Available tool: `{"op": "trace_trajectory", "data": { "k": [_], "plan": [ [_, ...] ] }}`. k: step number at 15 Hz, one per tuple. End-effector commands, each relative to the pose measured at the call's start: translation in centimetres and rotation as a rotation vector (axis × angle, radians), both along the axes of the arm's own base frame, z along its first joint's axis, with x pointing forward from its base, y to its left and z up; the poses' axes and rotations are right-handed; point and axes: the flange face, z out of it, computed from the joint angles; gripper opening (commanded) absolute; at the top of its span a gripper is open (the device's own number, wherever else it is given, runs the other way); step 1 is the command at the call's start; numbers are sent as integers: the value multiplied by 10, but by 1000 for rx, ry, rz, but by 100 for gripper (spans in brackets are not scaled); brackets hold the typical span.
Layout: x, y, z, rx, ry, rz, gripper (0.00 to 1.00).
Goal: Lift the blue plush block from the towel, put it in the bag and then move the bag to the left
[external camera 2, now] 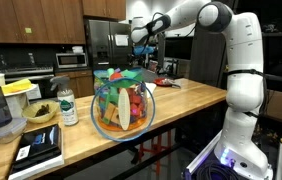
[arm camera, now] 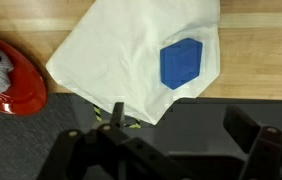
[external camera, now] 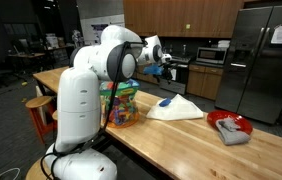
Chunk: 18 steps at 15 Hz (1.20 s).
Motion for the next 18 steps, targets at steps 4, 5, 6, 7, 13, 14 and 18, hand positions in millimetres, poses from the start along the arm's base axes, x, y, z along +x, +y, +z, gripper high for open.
{"op": "trace_trajectory", "data": {
  "k": [4,5,6,7,13,14,18],
  "plan": [
    [9,4,-36,-10,108,-1,100],
    [12,5,-47,-9,141,-3,100],
    [16,4,-61,-4,164,-14,100],
    [20,3,-72,-2,177,-26,100],
    [42,-6,-129,57,221,-79,100],
    [45,-7,-136,68,226,-84,100],
    [59,-6,-155,122,188,-113,100]
  ]
}}
